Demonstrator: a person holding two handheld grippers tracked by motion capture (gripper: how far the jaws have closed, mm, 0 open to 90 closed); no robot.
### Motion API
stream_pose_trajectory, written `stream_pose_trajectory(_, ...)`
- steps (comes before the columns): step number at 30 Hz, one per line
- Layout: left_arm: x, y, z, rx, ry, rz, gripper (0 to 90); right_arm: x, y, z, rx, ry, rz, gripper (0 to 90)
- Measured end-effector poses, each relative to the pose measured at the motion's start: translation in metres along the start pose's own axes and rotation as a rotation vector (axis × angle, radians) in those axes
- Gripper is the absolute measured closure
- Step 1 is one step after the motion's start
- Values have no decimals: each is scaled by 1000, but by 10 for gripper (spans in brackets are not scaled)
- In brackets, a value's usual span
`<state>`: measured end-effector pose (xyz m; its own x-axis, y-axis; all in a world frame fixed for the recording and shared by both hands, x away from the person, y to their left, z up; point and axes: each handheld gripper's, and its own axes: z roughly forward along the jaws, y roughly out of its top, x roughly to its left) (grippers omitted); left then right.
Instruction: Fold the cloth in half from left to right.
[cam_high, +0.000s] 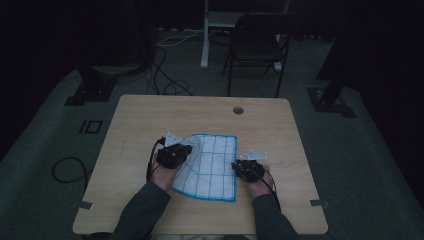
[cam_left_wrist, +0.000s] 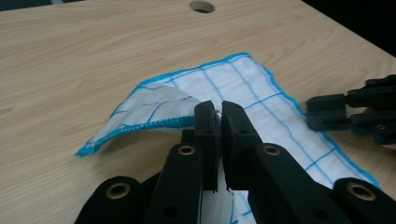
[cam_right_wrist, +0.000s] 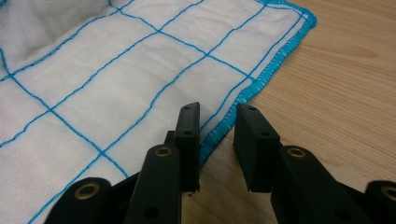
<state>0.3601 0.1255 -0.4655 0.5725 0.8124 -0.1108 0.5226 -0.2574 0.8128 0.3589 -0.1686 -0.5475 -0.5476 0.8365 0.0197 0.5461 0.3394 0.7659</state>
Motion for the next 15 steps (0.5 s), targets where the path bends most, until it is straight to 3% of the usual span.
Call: stream_pose_trajectory(15,-19,9,12,5,-64,23,866,0,0,0,0,2,1,717)
